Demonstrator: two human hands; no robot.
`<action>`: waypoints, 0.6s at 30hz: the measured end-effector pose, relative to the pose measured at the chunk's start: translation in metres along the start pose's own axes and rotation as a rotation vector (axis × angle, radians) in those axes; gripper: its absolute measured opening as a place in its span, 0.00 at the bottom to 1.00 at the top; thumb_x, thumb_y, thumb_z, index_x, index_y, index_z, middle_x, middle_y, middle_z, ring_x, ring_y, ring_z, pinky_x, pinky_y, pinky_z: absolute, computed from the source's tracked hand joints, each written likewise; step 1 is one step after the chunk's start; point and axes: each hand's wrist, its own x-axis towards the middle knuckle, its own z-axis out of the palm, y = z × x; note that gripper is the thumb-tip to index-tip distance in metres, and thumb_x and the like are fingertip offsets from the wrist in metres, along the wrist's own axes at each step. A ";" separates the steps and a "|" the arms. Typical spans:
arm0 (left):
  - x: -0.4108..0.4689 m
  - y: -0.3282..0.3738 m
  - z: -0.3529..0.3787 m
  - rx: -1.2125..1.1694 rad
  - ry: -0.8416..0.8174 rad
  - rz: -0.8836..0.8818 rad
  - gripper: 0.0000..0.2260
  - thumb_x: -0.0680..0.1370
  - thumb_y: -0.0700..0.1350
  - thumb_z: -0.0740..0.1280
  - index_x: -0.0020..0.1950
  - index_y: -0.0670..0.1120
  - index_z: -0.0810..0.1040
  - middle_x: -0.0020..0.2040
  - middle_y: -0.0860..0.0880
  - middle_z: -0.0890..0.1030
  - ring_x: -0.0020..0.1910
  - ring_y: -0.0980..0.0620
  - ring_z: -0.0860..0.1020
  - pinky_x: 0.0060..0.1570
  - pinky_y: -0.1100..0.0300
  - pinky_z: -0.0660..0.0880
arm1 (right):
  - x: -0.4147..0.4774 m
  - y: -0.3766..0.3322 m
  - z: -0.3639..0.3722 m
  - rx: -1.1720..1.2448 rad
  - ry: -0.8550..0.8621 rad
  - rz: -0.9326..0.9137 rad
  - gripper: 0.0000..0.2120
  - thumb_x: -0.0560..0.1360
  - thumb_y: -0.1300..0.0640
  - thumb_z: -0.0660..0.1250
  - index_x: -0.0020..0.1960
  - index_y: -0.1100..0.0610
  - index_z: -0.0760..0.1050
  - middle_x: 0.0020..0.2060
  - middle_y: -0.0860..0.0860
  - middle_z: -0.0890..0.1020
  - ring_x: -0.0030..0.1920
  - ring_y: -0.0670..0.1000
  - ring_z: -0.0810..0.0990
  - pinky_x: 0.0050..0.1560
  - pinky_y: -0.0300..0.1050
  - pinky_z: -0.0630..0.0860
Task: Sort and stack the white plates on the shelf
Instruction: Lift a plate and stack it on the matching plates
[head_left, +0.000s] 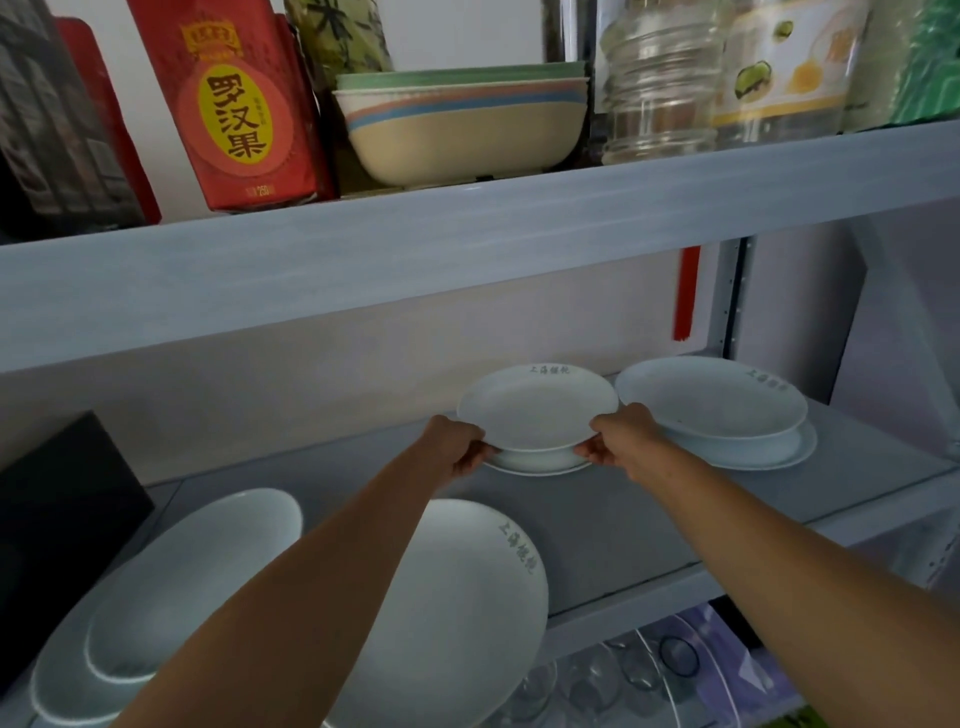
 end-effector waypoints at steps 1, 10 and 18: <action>-0.001 0.002 -0.001 0.014 0.016 0.020 0.15 0.78 0.32 0.62 0.64 0.27 0.69 0.23 0.42 0.79 0.16 0.56 0.74 0.18 0.68 0.71 | 0.000 0.000 0.001 -0.015 0.011 -0.034 0.10 0.75 0.71 0.57 0.54 0.70 0.73 0.30 0.63 0.78 0.25 0.55 0.75 0.23 0.42 0.73; -0.026 0.026 -0.037 0.086 0.153 0.185 0.12 0.76 0.31 0.65 0.59 0.30 0.74 0.32 0.40 0.77 0.15 0.57 0.73 0.18 0.68 0.70 | -0.021 -0.032 0.018 -0.052 0.005 -0.242 0.10 0.73 0.68 0.58 0.49 0.67 0.77 0.27 0.62 0.78 0.23 0.54 0.76 0.23 0.41 0.73; -0.082 0.012 -0.090 0.149 0.147 0.195 0.02 0.75 0.32 0.65 0.47 0.34 0.76 0.18 0.47 0.75 0.14 0.56 0.71 0.18 0.69 0.69 | -0.065 -0.039 0.028 -0.083 0.033 -0.304 0.11 0.79 0.58 0.61 0.47 0.66 0.76 0.31 0.63 0.79 0.24 0.56 0.77 0.24 0.43 0.74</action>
